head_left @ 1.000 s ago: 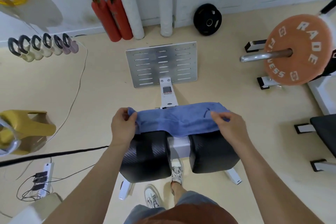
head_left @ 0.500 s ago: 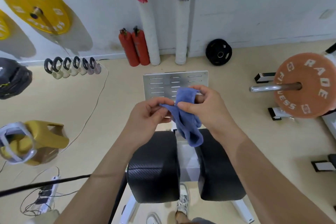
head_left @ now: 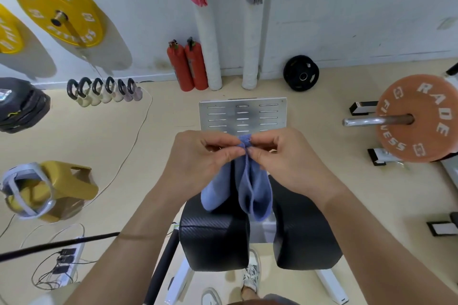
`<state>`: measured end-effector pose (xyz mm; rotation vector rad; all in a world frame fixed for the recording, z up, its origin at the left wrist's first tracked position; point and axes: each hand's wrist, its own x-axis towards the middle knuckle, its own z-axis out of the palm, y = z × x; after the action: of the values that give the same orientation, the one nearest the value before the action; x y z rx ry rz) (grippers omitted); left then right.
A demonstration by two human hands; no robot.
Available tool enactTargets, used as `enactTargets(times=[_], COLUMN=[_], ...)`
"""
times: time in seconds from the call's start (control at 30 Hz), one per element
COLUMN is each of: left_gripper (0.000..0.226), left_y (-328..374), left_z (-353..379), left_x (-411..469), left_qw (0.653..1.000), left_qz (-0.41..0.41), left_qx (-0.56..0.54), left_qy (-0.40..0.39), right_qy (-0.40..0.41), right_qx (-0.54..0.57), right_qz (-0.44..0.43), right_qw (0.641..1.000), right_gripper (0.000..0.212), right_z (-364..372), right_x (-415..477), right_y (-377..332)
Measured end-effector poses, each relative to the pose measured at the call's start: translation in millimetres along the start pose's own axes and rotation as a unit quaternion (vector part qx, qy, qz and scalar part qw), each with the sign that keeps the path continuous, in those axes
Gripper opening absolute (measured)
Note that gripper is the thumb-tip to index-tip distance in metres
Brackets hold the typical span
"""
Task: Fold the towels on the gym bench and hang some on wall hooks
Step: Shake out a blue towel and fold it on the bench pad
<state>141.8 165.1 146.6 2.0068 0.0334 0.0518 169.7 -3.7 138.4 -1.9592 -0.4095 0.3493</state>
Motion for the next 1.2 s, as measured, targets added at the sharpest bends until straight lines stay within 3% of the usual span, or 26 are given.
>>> enactTargets(times=[0.17,0.47,0.83,0.93,1.1,1.2], left_gripper=[0.028,0.020,0.004,0.011,0.025,0.029], left_y=[6.2,5.2,-4.2,-5.2,-13.6,-27.5], left_z=[-7.5,-11.7,-2.9,-11.0,-39.6,-58.6], left_x=[-1.9,1.2,0.7,5.7,22.5,32.2], left_qw=[0.997,0.988,0.962,0.974,0.975,0.964], left_qz=[0.063,0.127,0.213,0.174,0.081,0.034], left_qx=[0.052,0.085,0.149,0.102,-0.024,-0.023], left_qy=[0.008,-0.015,0.082,0.103,0.207,0.261], right_qy=[-0.006,-0.028,0.007,0.016,0.020,0.010], right_qx=[-0.101,-0.211,-0.219,-0.333,-0.446,-0.365], right_qz=[-0.032,-0.073,-0.049,0.000,0.155,0.226], right_qw=[0.994,0.974,0.975,0.943,0.881,0.903], right_gripper=[0.024,0.045,0.019,0.012,0.021,0.024], right_z=[-0.2,-3.4,-3.7,-8.7,-37.9,-66.5], right_x=[-2.2,-2.9,4.1,10.0,13.8,14.5], right_y=[-10.8,-26.0,-35.0,-19.3,39.4,65.4])
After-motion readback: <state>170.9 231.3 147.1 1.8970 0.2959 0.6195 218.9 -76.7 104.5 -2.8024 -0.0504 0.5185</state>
